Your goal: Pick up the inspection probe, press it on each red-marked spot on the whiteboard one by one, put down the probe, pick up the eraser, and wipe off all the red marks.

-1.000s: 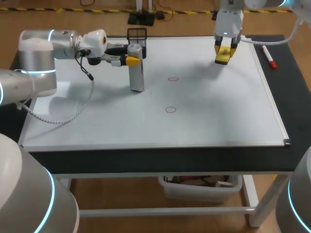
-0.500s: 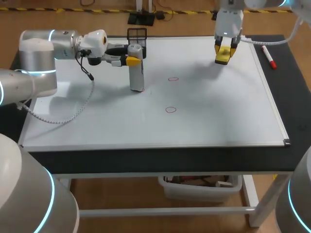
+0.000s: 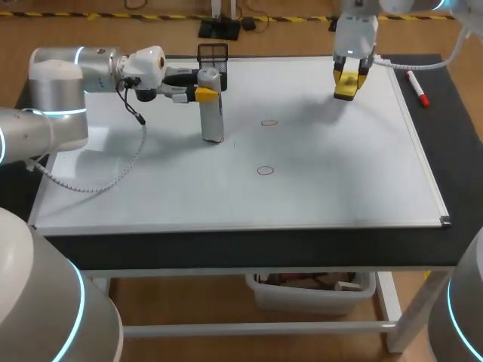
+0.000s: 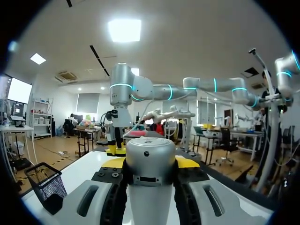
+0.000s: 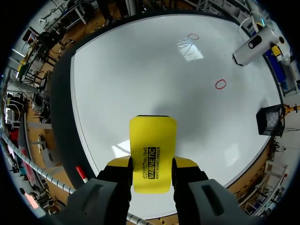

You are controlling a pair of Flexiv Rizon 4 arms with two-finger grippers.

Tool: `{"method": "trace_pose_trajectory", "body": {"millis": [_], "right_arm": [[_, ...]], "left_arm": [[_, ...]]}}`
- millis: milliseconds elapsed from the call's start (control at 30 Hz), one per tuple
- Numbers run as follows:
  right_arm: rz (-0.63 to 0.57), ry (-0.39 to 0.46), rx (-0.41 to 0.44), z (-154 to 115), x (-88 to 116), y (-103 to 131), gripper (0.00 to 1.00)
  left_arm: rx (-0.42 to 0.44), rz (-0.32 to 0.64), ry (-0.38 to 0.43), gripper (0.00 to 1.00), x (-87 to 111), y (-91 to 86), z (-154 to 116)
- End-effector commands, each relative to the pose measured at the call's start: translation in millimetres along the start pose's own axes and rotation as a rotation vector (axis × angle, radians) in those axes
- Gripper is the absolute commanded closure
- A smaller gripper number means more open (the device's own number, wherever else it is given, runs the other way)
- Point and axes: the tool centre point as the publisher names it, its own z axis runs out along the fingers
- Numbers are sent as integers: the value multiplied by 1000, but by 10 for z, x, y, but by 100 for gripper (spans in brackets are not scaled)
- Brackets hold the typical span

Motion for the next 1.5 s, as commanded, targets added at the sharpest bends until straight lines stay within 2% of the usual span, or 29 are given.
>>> {"method": "trace_pose_trajectory", "body": {"millis": [33,267,433,967,1500], "right_arm": [[-2,5,2,-25,6,1,100],[-2,5,2,-25,6,1,100],[-2,5,2,-25,6,1,100],[-2,5,2,-25,6,1,100],[-2,5,2,-25,6,1,100]], "left_arm": [[-5,7,-2,100,-52,-74,-44],[2,28,-14,100,-167,-243,-108],[1,43,-54,100,-249,-373,-232],[2,92,-220,100,-599,-794,-921],[42,84,-352,100,-986,-909,-1605]]}}
